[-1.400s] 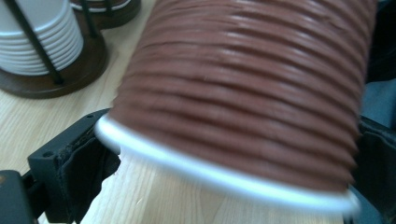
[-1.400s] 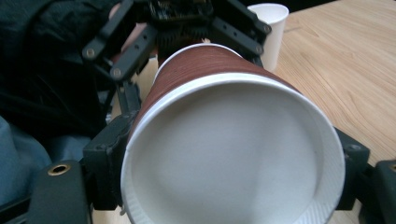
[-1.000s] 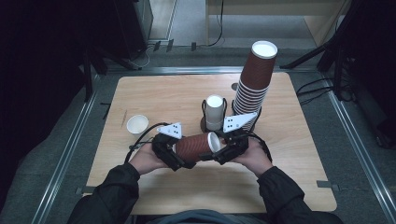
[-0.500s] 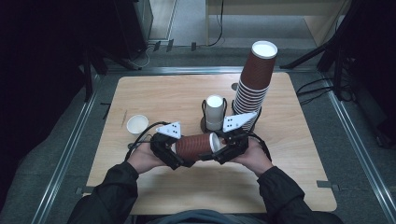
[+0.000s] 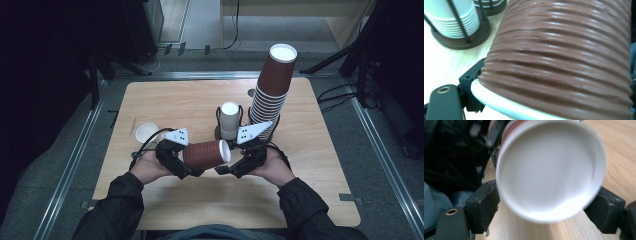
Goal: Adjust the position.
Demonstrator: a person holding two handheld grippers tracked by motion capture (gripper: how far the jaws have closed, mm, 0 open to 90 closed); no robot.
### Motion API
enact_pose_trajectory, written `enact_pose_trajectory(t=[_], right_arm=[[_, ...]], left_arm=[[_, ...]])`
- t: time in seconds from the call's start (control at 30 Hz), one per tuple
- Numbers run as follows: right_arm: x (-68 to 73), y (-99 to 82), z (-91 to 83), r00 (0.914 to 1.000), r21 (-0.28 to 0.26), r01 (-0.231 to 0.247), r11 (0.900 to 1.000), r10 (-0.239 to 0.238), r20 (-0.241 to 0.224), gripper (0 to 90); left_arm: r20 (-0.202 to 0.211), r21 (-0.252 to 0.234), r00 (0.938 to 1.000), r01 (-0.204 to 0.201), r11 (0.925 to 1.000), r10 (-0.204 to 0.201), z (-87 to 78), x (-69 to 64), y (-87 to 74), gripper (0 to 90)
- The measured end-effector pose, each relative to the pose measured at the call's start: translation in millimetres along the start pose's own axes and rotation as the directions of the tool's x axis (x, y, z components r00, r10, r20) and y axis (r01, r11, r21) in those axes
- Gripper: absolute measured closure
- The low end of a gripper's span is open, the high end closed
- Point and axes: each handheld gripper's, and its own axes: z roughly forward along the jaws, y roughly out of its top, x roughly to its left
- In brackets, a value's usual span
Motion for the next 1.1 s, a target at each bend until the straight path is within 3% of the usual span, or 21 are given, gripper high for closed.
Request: enact_pose_trajectory(t=[0.17, 0.4, 0.5, 0.63, 0.8, 1.1], right_arm=[[-2.5, -5.2, 2.8, 0.9998, 0.059, 0.003, 0.9982, -0.004, 0.017, 18.4], [-4.7, -7.6, 3.2, 0.9996, 0.078, 0.004, 0.997, -0.006, 0.028, 18.4], [-4.6, -9.1, 4.1, 0.9991, 0.093, 0.006, 0.9957, -0.01, 0.042, 18.4], [-5.6, -10.0, 5.6, 0.9986, 0.105, 0.017, 0.9943, -0.023, 0.049, 18.4], [-5.3, -10.2, 7.0, 0.9983, 0.114, 0.018, 0.9933, -0.024, 0.053, 18.3], [-4.7, -10.1, 9.4, 0.9982, 0.128, 0.022, 0.9915, -0.029, 0.053, 17.0]], left_arm=[[-0.032, 0.03, 0.9995, 0.007, 0.9995, -0.006, -8.2, 3.3, -5.3, 11.3], [-0.064, 0.094, 0.9979, -0.004, 0.9956, 0.01, -12.6, 6.0, -5.0, 11.2], [-0.091, 0.143, 0.9954, -0.019, 0.9895, 0.032, -11.5, 5.5, -2.7, 11.1], [-0.087, 0.194, 0.9951, -0.029, 0.9806, 0.047, -5.9, 4.2, -1.1, 11.1], [-0.092, 0.271, 0.9933, -0.043, 0.9617, 0.07, 4.3, 3.1, -0.5, 11.0], [-0.062, 0.315, 0.9955, -0.049, 0.9478, 0.072, 21.0, 2.1, 0.8, 11.0]])
